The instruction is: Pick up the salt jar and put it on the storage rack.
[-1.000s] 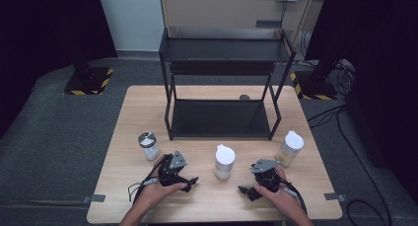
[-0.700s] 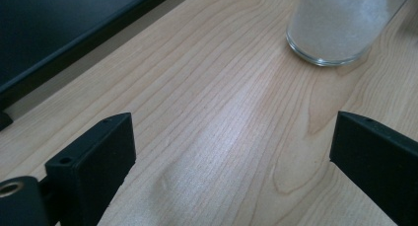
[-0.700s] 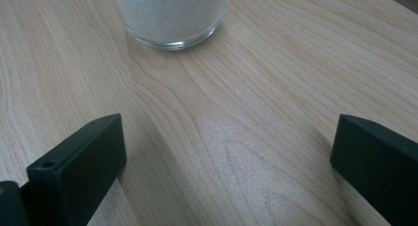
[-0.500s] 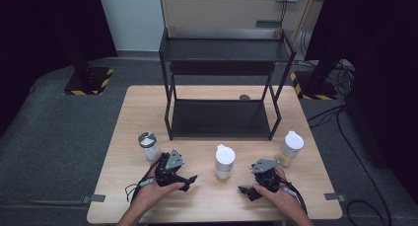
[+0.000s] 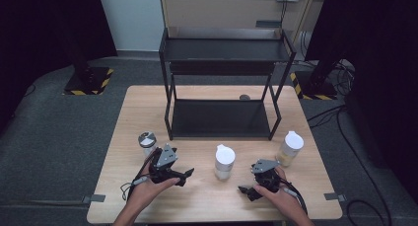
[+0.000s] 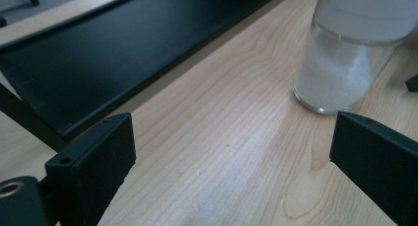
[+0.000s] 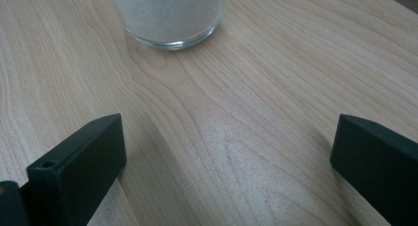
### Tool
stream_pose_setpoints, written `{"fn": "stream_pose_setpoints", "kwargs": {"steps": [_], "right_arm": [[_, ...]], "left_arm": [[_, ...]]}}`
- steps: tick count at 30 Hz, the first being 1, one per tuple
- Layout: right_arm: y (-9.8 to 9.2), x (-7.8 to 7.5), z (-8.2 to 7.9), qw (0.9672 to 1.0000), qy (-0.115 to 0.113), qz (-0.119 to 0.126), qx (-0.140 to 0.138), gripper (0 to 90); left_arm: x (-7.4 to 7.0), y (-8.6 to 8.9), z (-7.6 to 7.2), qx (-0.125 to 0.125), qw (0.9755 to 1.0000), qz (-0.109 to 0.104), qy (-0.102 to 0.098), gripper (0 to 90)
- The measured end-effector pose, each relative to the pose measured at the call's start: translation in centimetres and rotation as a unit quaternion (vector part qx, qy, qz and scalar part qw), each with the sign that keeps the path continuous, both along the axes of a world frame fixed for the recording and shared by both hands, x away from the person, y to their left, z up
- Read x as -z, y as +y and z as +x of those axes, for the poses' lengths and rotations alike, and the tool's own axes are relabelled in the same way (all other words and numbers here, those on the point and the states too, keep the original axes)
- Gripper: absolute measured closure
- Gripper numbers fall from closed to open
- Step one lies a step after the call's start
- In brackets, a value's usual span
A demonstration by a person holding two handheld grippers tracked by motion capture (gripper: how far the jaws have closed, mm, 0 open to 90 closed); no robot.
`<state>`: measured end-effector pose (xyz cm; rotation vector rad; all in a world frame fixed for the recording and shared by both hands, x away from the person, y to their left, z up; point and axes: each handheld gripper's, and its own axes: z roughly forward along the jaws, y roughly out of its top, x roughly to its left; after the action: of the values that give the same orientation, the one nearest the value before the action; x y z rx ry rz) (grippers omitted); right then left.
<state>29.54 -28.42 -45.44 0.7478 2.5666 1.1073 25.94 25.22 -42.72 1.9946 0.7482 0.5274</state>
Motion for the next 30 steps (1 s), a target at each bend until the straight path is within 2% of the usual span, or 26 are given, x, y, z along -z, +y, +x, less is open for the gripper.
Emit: {"fn": "stream_pose_setpoints", "kwargs": {"steps": [3, 13, 30], "right_arm": [[0.0, 0.0, 0.0, 1.0000, 0.000, 0.000, 0.000, 1.0], [0.0, 0.0, 0.0, 1.0000, 0.000, 0.000, 0.001, 1.0], [0.0, 0.0, -0.1, 1.0000, 0.001, -0.001, 0.003, 1.0]], "left_arm": [[-0.3, 0.5, -0.2, -0.009, 0.9999, -0.010, -0.009, 2.5], [-0.7, 1.6, -0.4, -0.023, 0.9992, -0.027, -0.017, 2.5], [-1.3, 2.2, -0.7, -0.031, 0.9983, -0.037, -0.032, 2.4]]}}
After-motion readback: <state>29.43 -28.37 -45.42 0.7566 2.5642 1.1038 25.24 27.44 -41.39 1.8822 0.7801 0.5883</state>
